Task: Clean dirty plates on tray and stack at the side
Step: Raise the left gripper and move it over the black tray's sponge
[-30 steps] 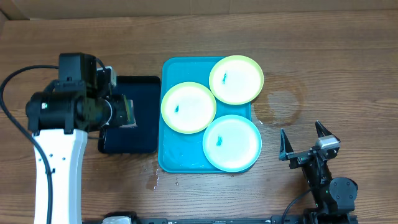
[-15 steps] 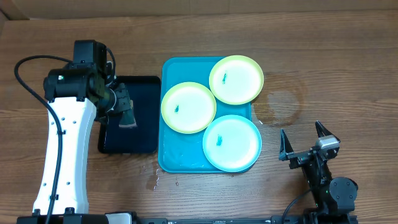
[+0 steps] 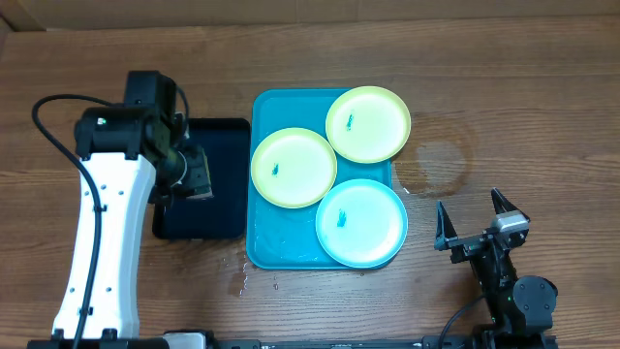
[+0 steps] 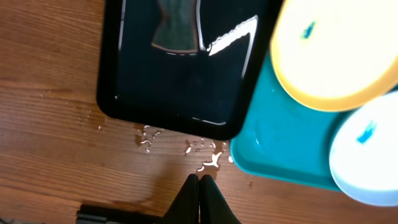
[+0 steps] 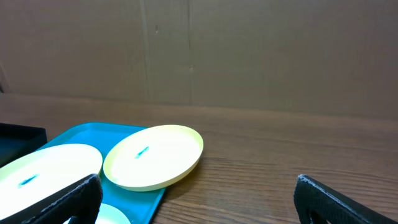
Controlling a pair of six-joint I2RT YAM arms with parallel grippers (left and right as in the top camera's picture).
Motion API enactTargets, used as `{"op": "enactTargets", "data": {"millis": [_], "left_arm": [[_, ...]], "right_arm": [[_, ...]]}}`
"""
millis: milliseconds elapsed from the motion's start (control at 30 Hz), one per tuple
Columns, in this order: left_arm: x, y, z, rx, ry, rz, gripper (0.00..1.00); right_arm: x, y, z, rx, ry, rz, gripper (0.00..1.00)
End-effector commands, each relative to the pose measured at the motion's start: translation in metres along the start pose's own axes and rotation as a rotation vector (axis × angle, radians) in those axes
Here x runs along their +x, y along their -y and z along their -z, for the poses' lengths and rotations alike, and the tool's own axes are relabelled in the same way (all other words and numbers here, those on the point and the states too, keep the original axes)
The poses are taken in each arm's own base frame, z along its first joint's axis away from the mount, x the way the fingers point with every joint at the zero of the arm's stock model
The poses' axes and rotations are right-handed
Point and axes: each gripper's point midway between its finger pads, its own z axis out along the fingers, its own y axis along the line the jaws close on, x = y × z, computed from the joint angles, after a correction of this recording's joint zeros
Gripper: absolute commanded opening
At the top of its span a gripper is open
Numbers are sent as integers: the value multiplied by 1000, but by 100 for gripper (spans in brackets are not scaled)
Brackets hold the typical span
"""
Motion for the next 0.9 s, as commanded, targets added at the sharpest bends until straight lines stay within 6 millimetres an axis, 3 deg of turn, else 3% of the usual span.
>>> {"op": "enactTargets", "data": {"millis": [0, 867], "left_arm": [[10, 10, 19, 37, 65, -36, 6], [-4, 18, 24, 77, 135, -25, 13]], "right_arm": [[2, 1, 0, 5, 2, 1, 100], [2, 1, 0, 5, 2, 1, 100]]}}
